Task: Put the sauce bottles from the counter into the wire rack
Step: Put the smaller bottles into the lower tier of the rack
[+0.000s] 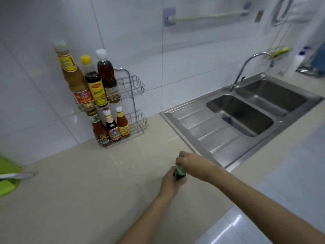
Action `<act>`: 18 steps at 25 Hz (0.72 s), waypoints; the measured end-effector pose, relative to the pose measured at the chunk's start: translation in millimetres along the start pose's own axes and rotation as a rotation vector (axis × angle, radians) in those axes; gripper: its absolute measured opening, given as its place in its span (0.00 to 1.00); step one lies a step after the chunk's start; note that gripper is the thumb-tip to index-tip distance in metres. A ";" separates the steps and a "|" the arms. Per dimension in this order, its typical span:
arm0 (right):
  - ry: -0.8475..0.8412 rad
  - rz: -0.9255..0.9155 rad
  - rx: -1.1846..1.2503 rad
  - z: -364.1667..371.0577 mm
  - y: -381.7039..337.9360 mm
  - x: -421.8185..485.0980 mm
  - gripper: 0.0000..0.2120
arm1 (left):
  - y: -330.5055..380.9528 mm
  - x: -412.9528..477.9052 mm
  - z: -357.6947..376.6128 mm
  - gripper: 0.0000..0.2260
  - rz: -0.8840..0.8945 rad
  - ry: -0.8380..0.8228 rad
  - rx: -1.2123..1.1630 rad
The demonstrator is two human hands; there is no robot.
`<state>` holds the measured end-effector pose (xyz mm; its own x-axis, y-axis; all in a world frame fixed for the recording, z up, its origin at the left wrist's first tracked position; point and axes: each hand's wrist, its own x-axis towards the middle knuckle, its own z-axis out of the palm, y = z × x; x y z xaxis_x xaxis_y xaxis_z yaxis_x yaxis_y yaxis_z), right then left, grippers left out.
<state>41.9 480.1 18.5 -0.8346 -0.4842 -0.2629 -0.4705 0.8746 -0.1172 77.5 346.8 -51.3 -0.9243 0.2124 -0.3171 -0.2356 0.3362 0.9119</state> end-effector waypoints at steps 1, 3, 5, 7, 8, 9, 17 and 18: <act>-0.003 0.012 -0.008 3.1 -1.1 1.3 0.13 | 0.0 -3.2 1.4 0.09 0.003 0.028 -0.054; -0.025 0.004 0.061 1.2 -3.7 0.5 0.17 | 0.5 -11.3 -6.0 0.09 0.002 0.075 -0.153; 0.020 -0.035 0.141 -11.1 -12.8 1.6 0.19 | 6.5 -19.5 -23.8 0.10 0.041 0.054 -0.245; 0.102 -0.066 0.253 -39.6 -28.5 10.5 0.17 | 12.4 -29.2 -47.6 0.13 0.077 0.016 -0.418; 0.102 -0.076 0.301 -56.9 -36.1 17.5 0.17 | 17.4 -35.5 -58.1 0.14 0.071 0.009 -0.517; 0.085 -0.099 0.331 -75.5 -47.7 25.7 0.16 | 23.7 -44.0 -70.8 0.15 0.073 0.010 -0.590; -0.162 -0.274 0.217 -149.5 -104.1 68.9 0.18 | 51.1 -93.6 -127.0 0.18 0.077 0.049 -0.827; -0.173 -0.282 0.248 -150.4 -108.4 71.0 0.19 | 51.5 -96.3 -132.2 0.19 0.086 0.077 -0.811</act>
<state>-9.4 347.1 156.6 -0.6121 -0.7130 -0.3420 -0.5732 0.6980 -0.4293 114.7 222.4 60.7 -0.9601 0.1341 -0.2456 -0.2798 -0.4527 0.8467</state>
